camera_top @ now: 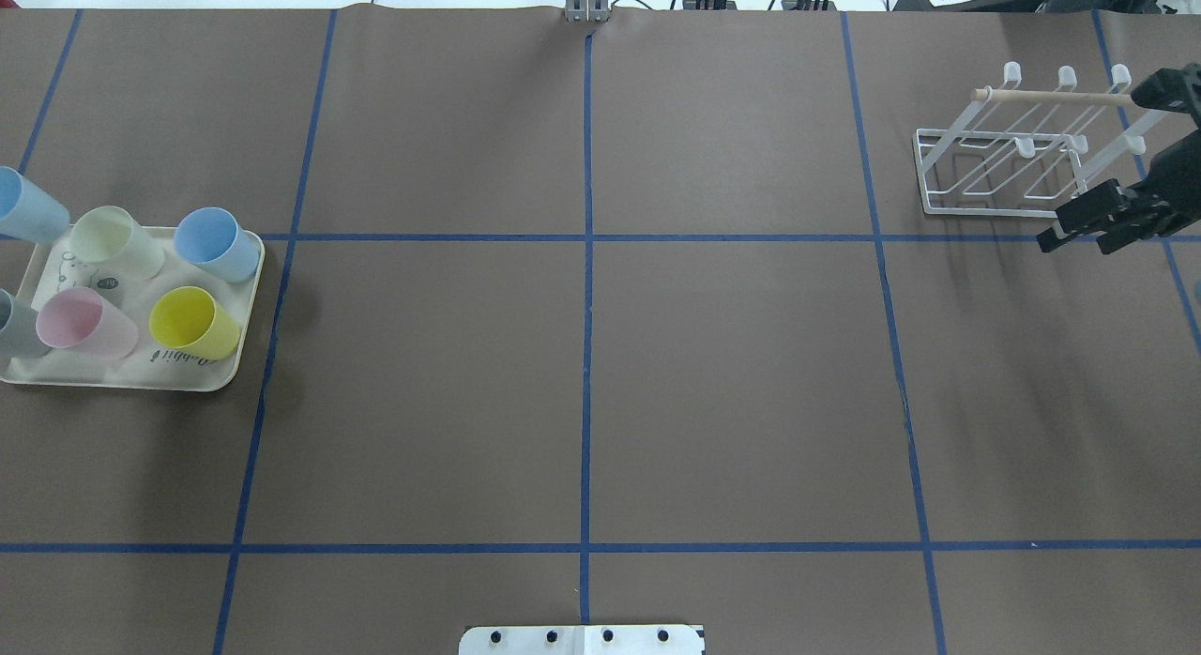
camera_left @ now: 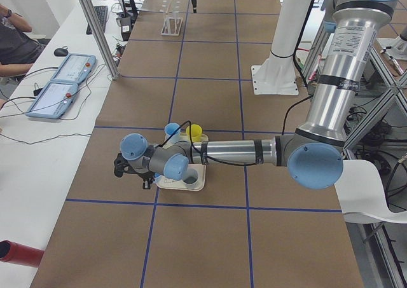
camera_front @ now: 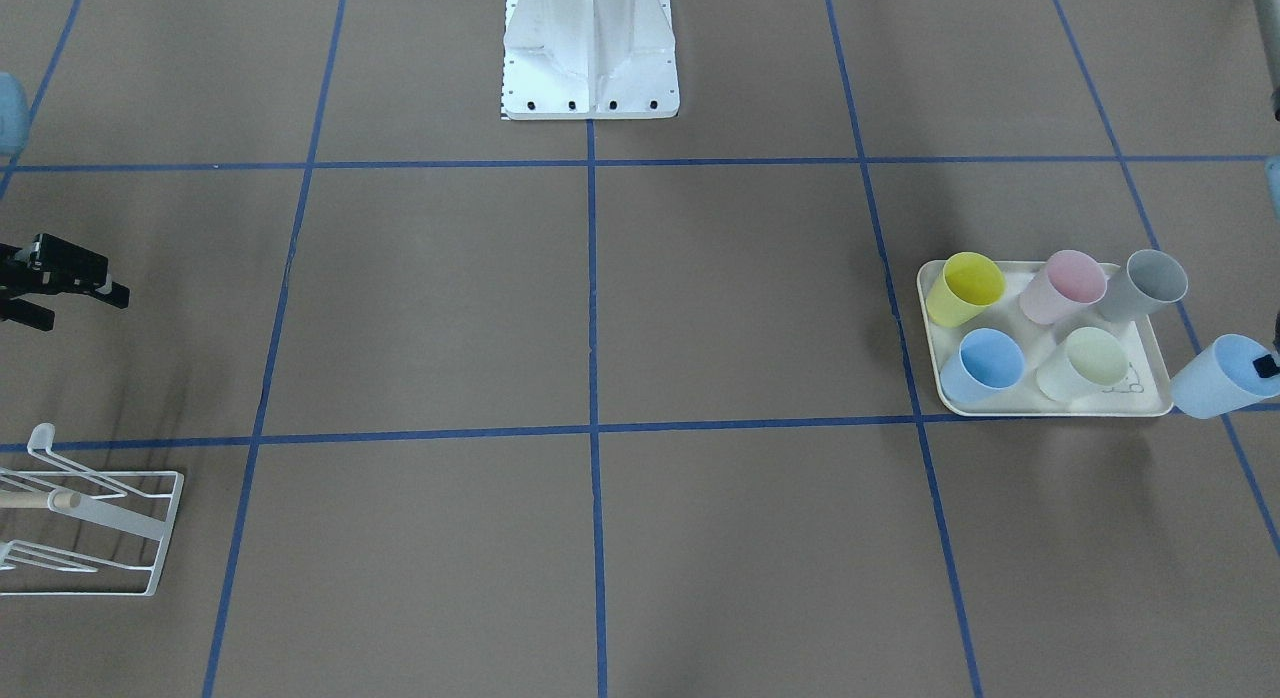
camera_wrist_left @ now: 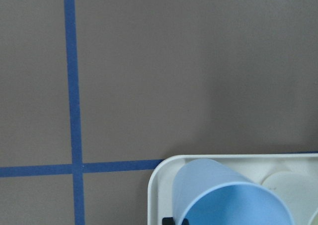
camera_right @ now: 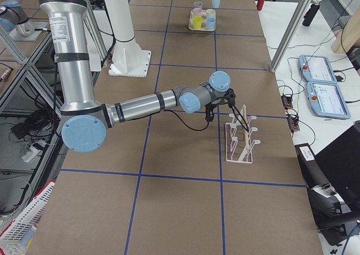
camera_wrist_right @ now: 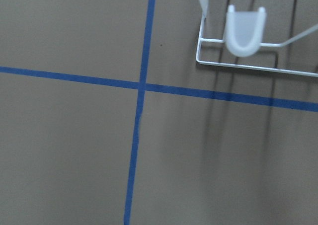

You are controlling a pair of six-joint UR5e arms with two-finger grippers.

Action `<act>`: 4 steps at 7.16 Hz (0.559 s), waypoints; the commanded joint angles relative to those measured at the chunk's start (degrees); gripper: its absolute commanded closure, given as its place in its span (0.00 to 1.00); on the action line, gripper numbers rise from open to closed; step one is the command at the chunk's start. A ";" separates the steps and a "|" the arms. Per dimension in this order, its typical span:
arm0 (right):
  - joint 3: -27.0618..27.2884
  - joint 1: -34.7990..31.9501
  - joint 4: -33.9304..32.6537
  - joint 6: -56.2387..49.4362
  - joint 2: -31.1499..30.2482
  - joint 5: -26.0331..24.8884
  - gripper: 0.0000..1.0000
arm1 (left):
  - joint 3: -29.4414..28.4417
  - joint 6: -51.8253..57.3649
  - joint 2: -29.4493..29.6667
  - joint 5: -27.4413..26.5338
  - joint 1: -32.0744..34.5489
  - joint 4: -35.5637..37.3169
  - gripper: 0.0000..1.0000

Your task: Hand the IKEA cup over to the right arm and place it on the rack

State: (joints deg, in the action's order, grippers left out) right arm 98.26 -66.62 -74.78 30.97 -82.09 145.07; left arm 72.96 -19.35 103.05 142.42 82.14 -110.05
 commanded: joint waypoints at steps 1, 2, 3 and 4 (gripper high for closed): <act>0.35 3.32 0.16 4.15 5.34 -0.32 0.01 | 10.12 -0.33 0.65 1.91 1.44 11.20 1.00; 0.61 4.82 0.16 8.53 7.63 -1.62 0.01 | 14.80 -0.51 0.57 2.16 1.45 12.13 1.00; 1.05 8.05 0.16 12.75 10.35 -6.25 0.02 | 18.59 -5.03 0.75 3.03 1.01 12.75 1.00; 2.10 12.43 0.16 20.37 13.51 -14.56 0.02 | 23.85 -18.57 0.83 4.00 0.14 12.15 1.00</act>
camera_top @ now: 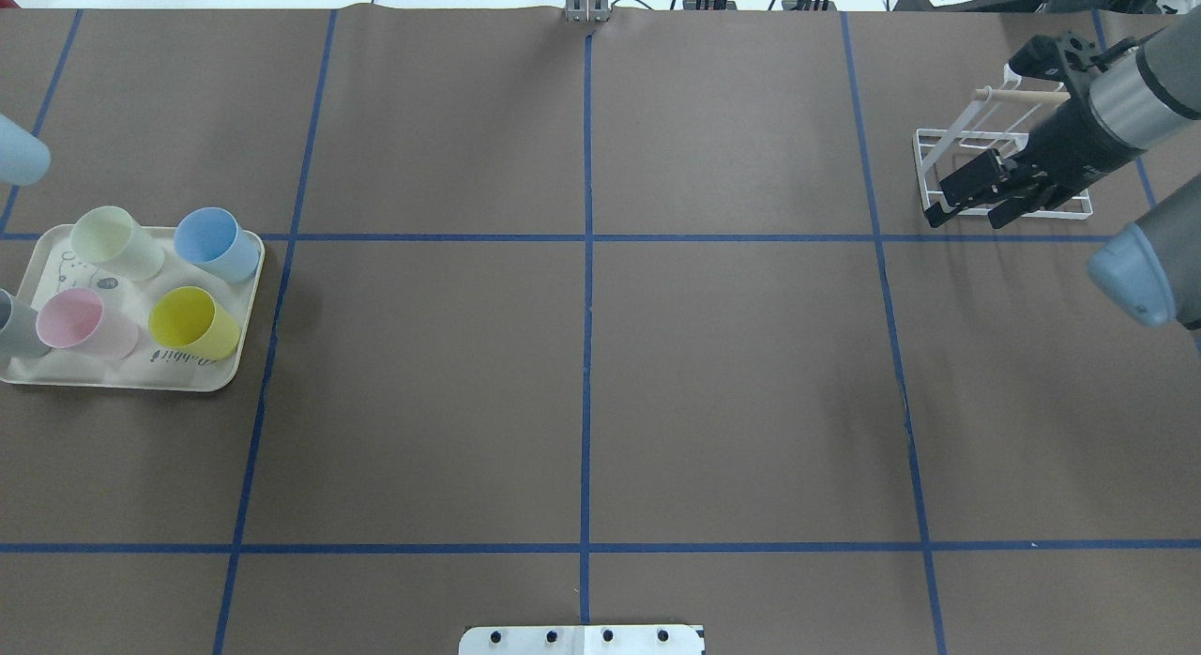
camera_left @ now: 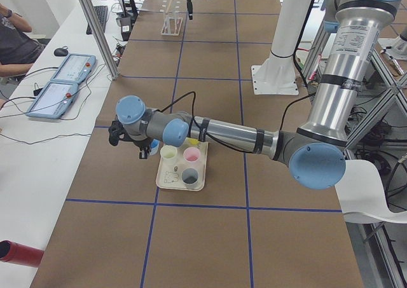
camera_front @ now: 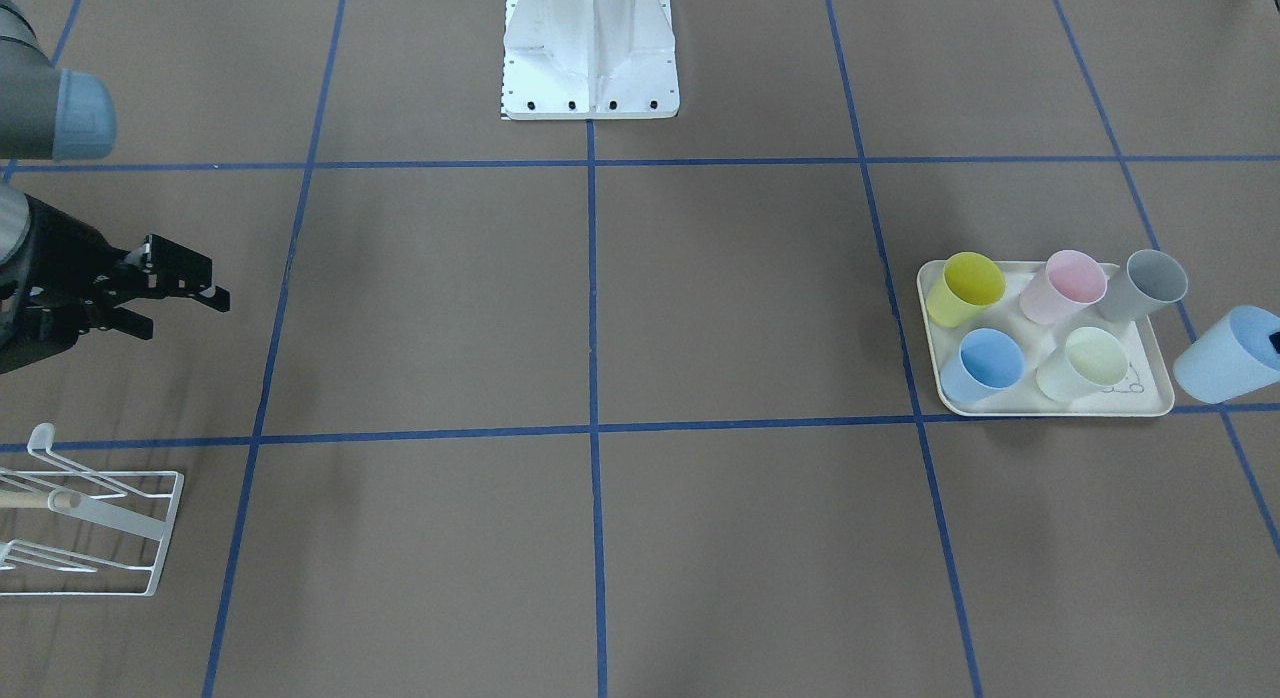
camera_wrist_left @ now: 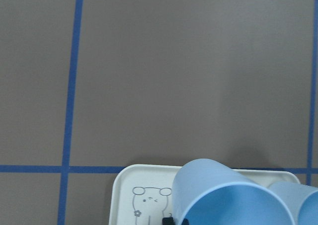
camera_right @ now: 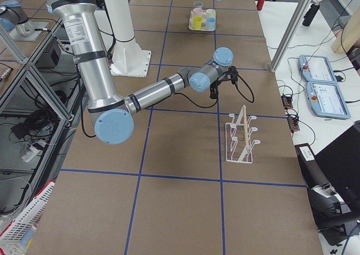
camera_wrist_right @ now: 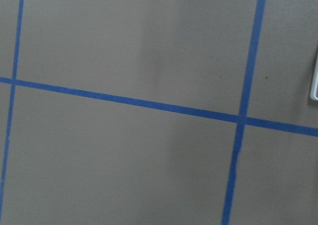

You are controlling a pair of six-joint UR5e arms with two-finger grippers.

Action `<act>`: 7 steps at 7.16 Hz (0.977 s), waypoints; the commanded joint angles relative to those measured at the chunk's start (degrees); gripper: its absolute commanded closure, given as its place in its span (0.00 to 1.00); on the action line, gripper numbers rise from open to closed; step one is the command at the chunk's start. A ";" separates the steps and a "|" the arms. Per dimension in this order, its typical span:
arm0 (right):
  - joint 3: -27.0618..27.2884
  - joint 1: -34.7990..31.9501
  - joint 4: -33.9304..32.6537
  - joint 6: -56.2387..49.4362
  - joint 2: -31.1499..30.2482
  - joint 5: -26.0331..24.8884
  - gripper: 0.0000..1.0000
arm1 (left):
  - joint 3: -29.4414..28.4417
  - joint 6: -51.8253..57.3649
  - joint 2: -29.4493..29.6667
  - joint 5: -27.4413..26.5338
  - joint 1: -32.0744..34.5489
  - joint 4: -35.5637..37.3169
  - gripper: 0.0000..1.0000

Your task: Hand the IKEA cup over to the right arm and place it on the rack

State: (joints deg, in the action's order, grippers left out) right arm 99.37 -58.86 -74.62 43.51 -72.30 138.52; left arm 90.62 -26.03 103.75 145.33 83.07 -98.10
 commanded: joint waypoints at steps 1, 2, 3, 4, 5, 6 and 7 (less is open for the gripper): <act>3.00 9.33 0.00 15.30 6.01 -15.57 0.02 | 11.89 -21.42 0.05 1.01 -3.85 0.53 1.00; 3.63 12.42 0.00 20.51 8.90 -19.21 0.02 | 16.04 -32.13 0.13 1.18 -7.19 0.28 1.00; 4.16 13.41 0.00 25.26 11.71 -19.34 0.02 | 18.52 -43.55 1.35 2.92 -10.79 -0.07 1.00; 5.12 15.16 4.44 30.44 12.35 -19.60 0.02 | 18.71 -49.32 5.54 4.33 -13.96 -0.51 1.00; 4.43 17.18 17.54 39.97 11.31 -22.21 0.02 | 18.63 -58.34 9.94 4.00 -18.69 -0.86 1.00; 3.38 19.90 29.85 48.77 11.30 -26.15 0.02 | 17.93 -66.61 13.63 3.73 -21.69 -1.65 1.00; 2.59 21.75 36.41 51.47 11.04 -26.98 0.02 | 17.32 -71.39 13.93 3.73 -22.77 -6.01 1.00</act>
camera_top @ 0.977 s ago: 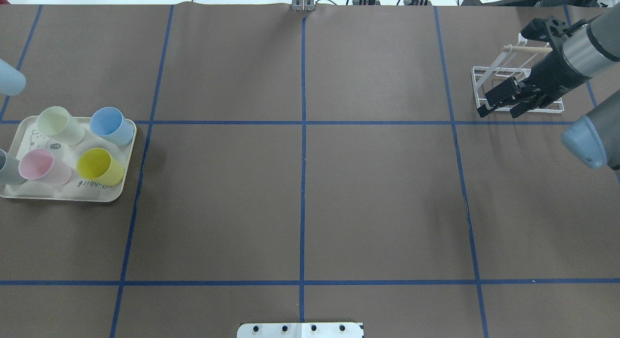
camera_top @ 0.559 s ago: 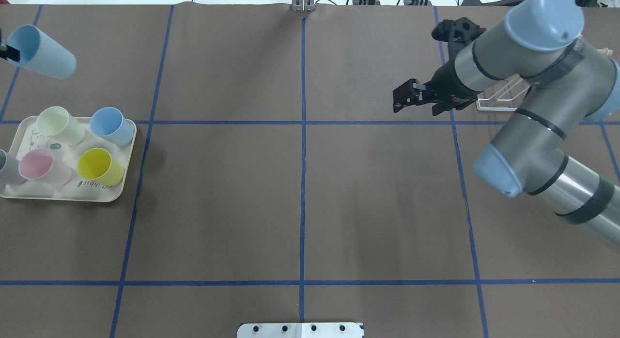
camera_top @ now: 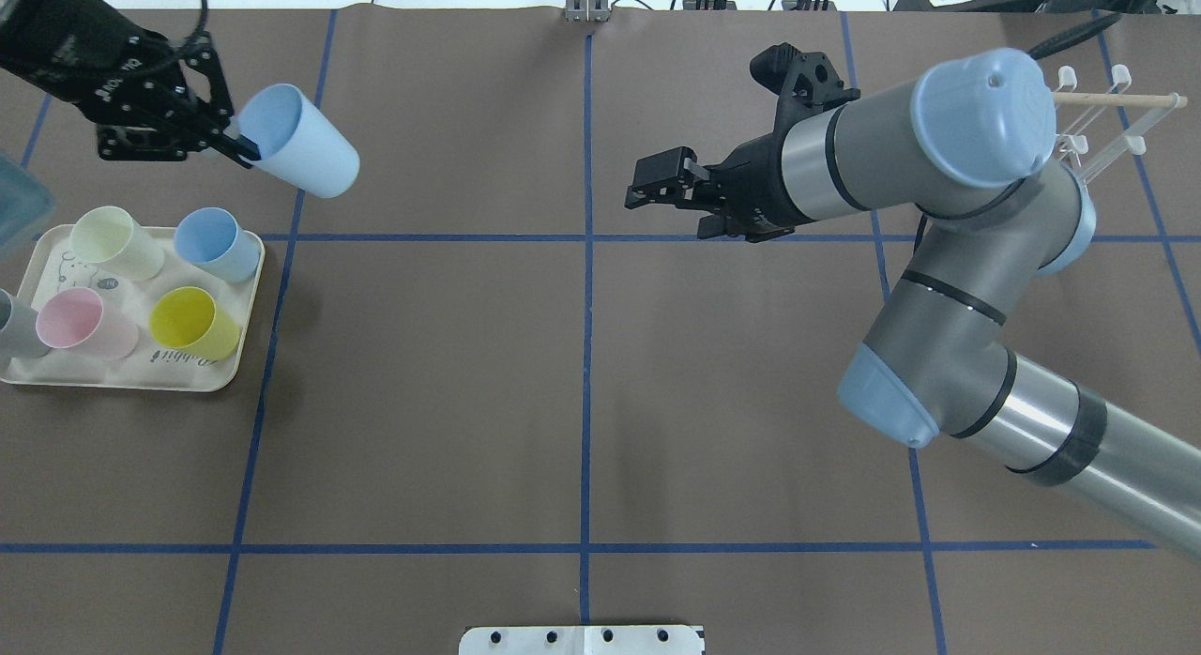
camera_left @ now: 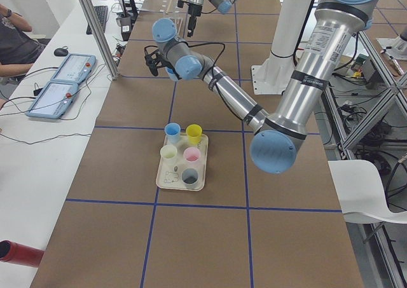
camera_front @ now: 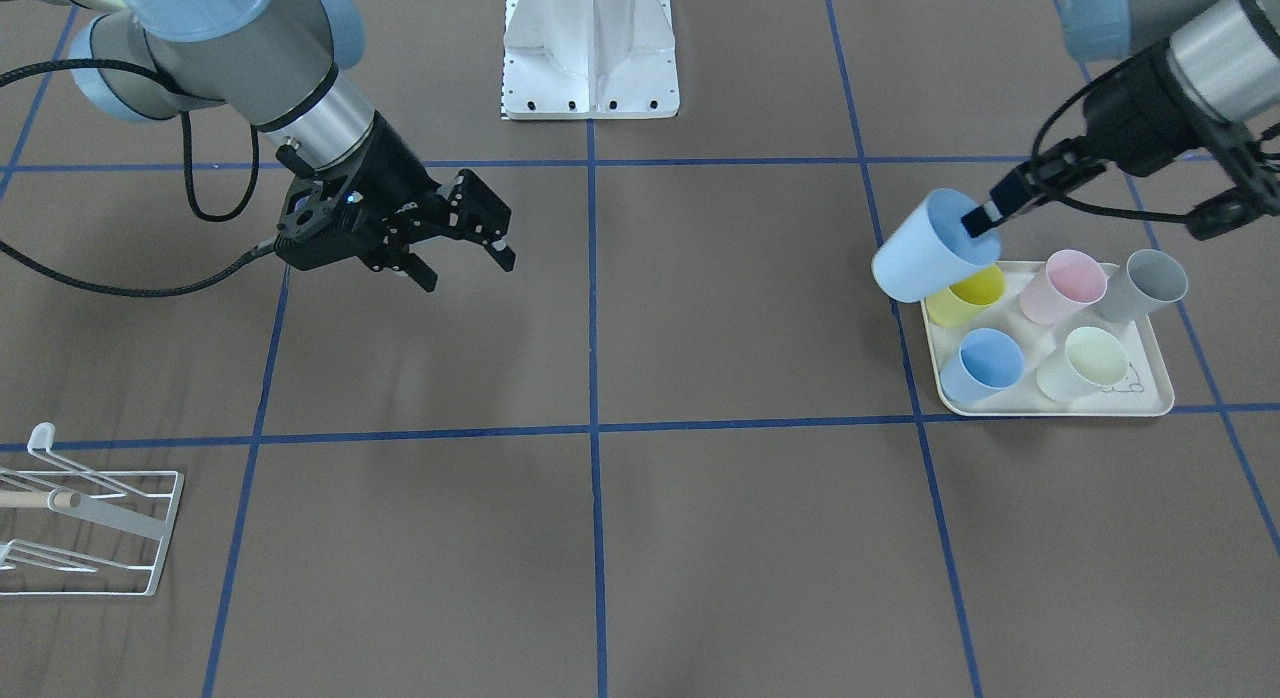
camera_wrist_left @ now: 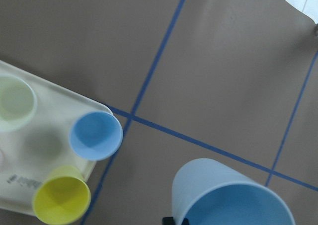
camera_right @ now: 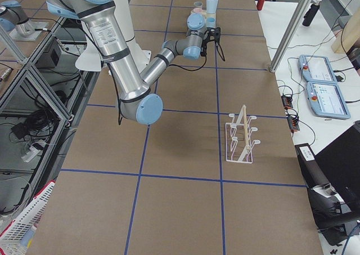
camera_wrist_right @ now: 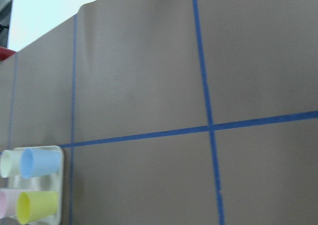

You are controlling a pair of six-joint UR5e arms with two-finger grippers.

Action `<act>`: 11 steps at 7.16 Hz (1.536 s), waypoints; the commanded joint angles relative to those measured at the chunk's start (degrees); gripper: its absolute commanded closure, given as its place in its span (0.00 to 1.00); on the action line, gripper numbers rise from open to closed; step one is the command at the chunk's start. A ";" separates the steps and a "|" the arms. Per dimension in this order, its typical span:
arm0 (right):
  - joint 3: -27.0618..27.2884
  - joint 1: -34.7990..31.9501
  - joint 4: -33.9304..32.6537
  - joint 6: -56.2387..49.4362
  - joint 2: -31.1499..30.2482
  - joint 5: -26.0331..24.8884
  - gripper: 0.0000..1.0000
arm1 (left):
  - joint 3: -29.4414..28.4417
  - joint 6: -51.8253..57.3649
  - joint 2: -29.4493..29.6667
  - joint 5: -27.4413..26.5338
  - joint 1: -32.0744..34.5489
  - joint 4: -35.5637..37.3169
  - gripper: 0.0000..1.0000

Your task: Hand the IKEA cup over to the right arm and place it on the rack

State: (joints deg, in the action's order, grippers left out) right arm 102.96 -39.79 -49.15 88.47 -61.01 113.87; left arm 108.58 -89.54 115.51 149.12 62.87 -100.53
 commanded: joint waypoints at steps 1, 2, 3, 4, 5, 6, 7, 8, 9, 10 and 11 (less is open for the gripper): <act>-1.18 3.83 16.57 13.07 -0.17 -2.60 0.02 | -2.74 -15.15 2.44 -0.06 -2.75 -11.54 1.00; -1.96 4.54 23.42 17.31 -0.17 -3.65 0.02 | -5.80 -22.18 2.44 -0.14 -2.84 -21.28 1.00; -3.97 4.64 29.84 18.66 -0.17 -3.83 0.02 | -8.27 -28.60 2.53 -0.15 -2.84 -30.34 1.00; -5.12 4.64 34.77 19.89 -0.43 -3.83 0.02 | -9.08 -36.24 2.53 -2.84 -3.01 -38.26 1.00; -5.05 4.55 36.47 20.68 -0.52 -3.83 0.02 | -9.17 -44.58 2.62 -10.35 -5.98 -46.08 1.00; -5.13 4.55 37.88 20.60 -0.52 -3.92 0.02 | -11.35 -50.93 2.53 -13.04 -7.22 -52.69 1.00; -5.13 4.55 39.81 20.69 -0.43 -4.97 0.02 | -13.29 -59.96 2.53 -13.24 -7.32 -59.71 1.00; -5.22 4.55 41.83 20.87 -0.43 -6.37 0.02 | -14.87 -69.88 2.53 -13.33 -7.32 -67.44 1.00; -5.22 4.64 43.94 22.43 -0.43 -7.43 0.02 | -15.24 -77.63 2.27 -13.24 -7.93 -75.35 1.00; -5.66 5.16 47.27 22.88 -0.34 -9.44 0.02 | -15.24 -83.72 1.92 -13.33 -9.77 -80.82 1.00; -6.62 6.38 51.13 22.89 -0.08 -11.90 0.02 | -15.24 -90.39 1.91 -13.42 -10.74 -86.19 1.00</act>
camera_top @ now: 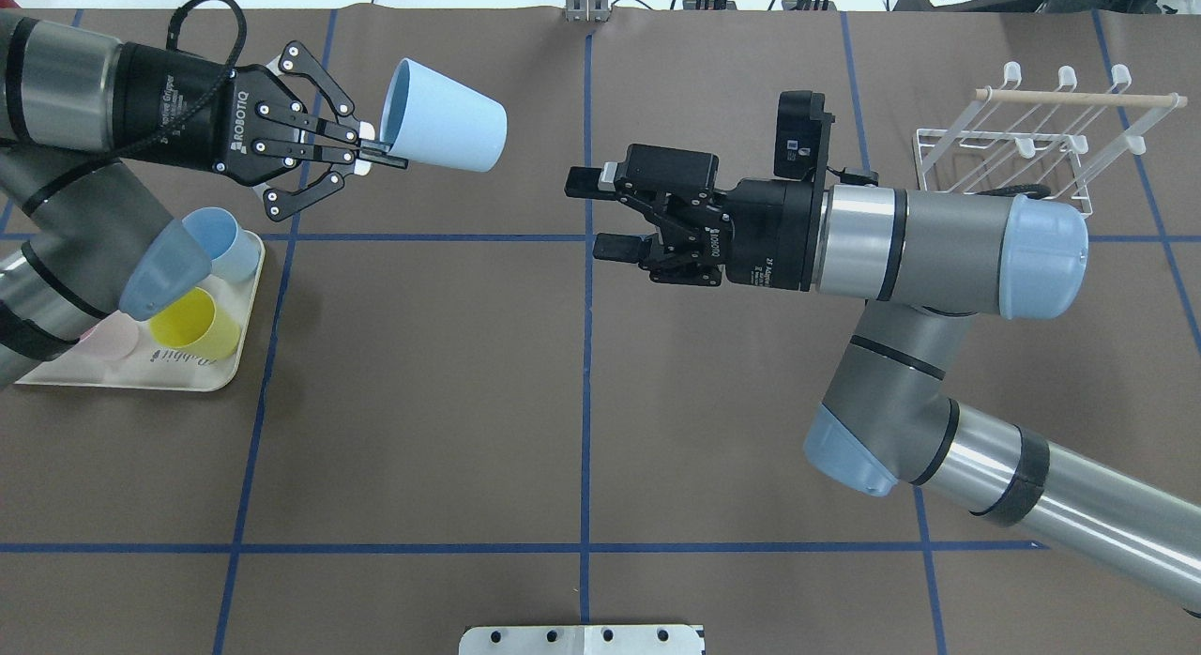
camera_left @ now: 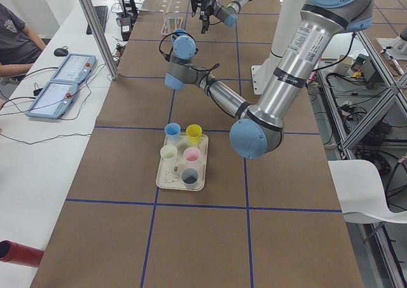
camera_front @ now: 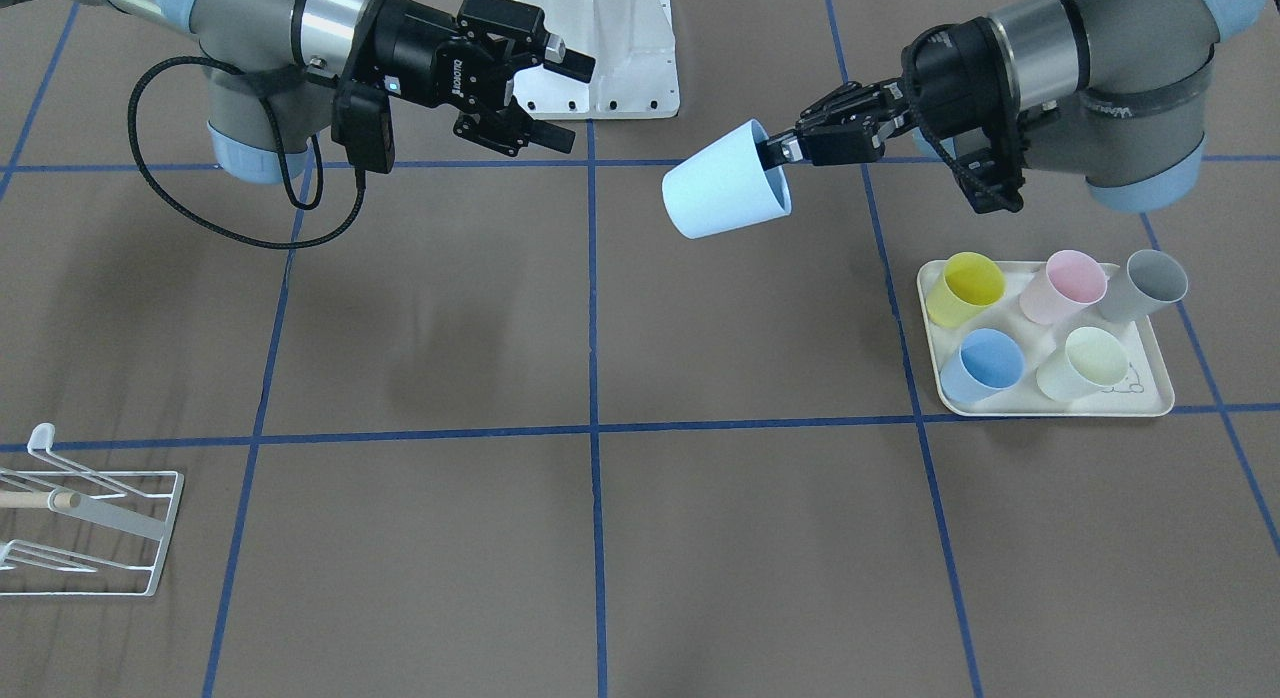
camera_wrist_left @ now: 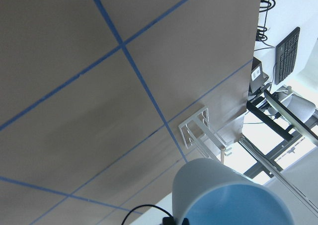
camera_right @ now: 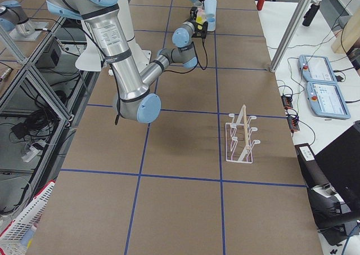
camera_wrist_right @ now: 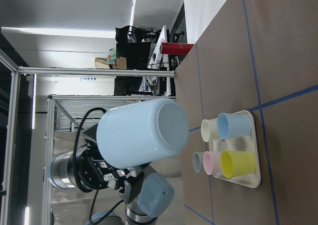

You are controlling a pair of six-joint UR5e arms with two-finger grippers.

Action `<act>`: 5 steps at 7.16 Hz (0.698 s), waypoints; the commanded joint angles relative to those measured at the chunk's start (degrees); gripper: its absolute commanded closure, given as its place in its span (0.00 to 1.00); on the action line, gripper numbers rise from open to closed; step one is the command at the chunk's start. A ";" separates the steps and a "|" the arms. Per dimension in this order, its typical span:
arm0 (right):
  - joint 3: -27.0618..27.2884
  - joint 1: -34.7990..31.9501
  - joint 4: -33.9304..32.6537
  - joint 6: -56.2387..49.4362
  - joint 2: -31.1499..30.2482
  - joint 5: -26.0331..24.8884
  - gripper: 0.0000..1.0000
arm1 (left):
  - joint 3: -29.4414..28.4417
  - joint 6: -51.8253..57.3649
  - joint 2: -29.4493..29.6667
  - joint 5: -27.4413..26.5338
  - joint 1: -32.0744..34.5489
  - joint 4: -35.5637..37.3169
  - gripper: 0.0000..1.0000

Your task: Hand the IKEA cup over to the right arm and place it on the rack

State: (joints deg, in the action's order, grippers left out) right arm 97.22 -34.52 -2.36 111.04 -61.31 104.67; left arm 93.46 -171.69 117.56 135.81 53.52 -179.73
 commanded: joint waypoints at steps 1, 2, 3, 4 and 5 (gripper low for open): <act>-1.06 4.43 7.16 0.15 0.40 -7.50 0.02 | 0.06 -12.40 -0.14 -0.37 -1.57 -9.30 1.00; -0.98 7.94 8.24 0.15 1.01 -13.21 0.02 | 0.32 -16.79 -0.05 -1.51 -1.57 -11.93 1.00; -1.32 8.85 10.25 -0.11 1.02 -14.92 0.02 | 0.24 -18.67 -0.05 -2.91 -2.36 -13.26 1.00; -1.33 8.86 10.36 -0.20 1.36 -16.68 0.02 | 0.24 -20.34 -0.05 -2.92 -2.45 -13.36 1.00; -1.41 8.86 10.18 -0.29 2.06 -18.43 0.02 | 0.76 -24.18 -0.05 -4.32 -3.06 -13.97 1.00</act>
State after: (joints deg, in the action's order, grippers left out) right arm 95.91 -25.89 7.65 110.86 -59.91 88.52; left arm 93.83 -192.07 117.51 132.74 51.03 -192.96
